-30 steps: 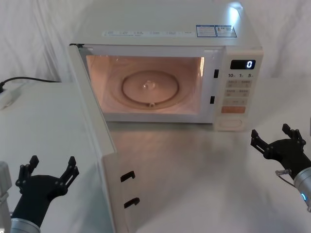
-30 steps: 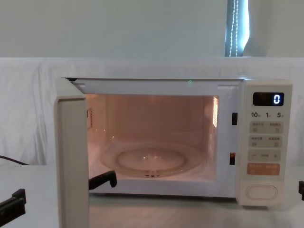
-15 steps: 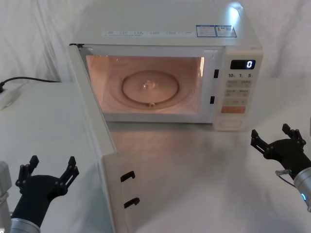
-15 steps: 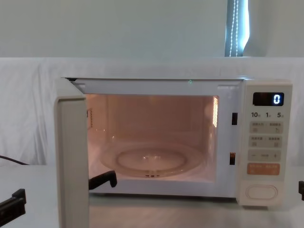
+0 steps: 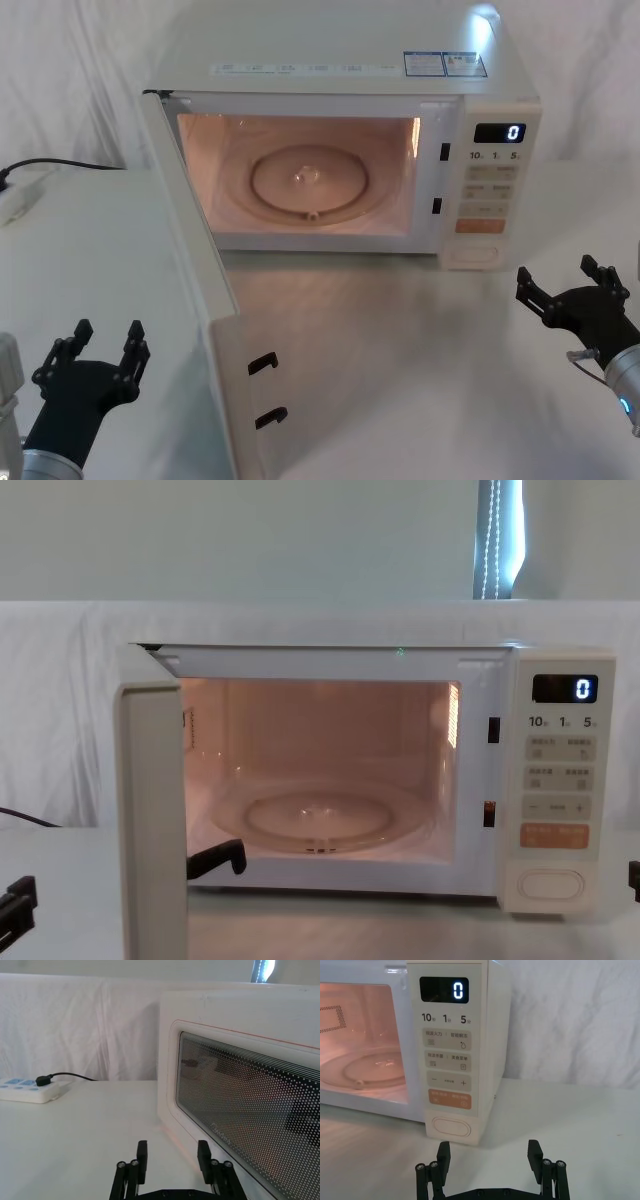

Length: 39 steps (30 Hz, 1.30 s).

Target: Press the button to open the microwave door with one hand; close the microwave door with the other hand.

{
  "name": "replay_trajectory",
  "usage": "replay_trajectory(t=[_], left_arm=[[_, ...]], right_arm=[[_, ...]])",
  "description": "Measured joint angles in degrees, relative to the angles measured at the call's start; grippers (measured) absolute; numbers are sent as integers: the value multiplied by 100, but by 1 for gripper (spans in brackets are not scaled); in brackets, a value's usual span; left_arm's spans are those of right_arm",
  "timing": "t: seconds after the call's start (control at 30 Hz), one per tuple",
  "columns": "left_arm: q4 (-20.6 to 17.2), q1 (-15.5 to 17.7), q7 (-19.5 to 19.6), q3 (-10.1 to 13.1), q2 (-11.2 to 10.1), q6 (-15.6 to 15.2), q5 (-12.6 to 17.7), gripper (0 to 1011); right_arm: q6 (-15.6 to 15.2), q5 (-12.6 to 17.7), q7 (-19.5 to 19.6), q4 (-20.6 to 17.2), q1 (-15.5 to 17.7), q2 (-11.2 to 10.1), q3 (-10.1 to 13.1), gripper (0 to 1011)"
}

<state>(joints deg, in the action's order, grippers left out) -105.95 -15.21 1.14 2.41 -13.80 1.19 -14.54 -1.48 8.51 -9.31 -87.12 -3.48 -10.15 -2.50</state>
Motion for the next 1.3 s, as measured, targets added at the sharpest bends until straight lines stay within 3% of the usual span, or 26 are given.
replay_trajectory(t=[0.67,0.9,1.1,1.3], left_arm=[[0,0,15,-11,11,0,5,18],[-100,-51,235,-141,26,-5,-41,0],[-364,-148,648,-385,-73,-226,-383,0],[-615,-190,1044,-674,-284,-578,-957,0]], right_arm=[[0,0,0,0,0,0,0,1002],[0,0,0,0,0,0,0,1002],[0,0,0,0,0,0,0,1002],[0,0,0,0,0,0,0,1002]])
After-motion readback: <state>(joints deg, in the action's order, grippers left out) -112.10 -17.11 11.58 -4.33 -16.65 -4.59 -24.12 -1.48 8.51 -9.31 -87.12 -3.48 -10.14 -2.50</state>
